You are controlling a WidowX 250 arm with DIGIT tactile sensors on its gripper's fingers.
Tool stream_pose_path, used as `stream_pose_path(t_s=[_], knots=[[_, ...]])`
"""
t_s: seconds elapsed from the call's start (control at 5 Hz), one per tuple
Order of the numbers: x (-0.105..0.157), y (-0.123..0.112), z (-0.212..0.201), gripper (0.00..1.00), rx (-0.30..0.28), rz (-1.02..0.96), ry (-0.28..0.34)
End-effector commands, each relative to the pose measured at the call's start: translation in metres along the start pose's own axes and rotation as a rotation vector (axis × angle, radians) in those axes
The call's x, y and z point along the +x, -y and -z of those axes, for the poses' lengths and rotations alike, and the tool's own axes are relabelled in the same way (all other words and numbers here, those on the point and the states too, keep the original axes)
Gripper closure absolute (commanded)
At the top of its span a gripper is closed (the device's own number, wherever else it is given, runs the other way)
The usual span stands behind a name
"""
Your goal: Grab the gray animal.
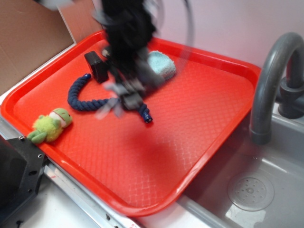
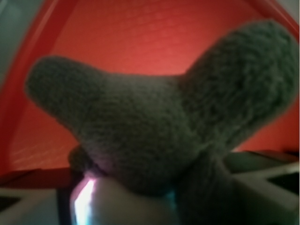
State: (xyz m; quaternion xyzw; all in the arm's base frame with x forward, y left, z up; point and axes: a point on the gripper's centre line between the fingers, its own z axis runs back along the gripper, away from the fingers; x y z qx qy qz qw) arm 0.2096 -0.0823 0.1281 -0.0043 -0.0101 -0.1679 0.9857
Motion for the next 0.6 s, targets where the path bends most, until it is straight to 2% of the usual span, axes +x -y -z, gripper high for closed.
stream_pose_path(t_s=[0.0,0.2,0.4], knots=[[-0.063,-0.036,-0.064,1.00,-0.118,-0.293,0.180],[-0.068,-0.039,-0.068,1.00,-0.128,-0.363,0.197],[-0.064,-0.046,-0.068,1.00,-0.173,-0.242,0.129]])
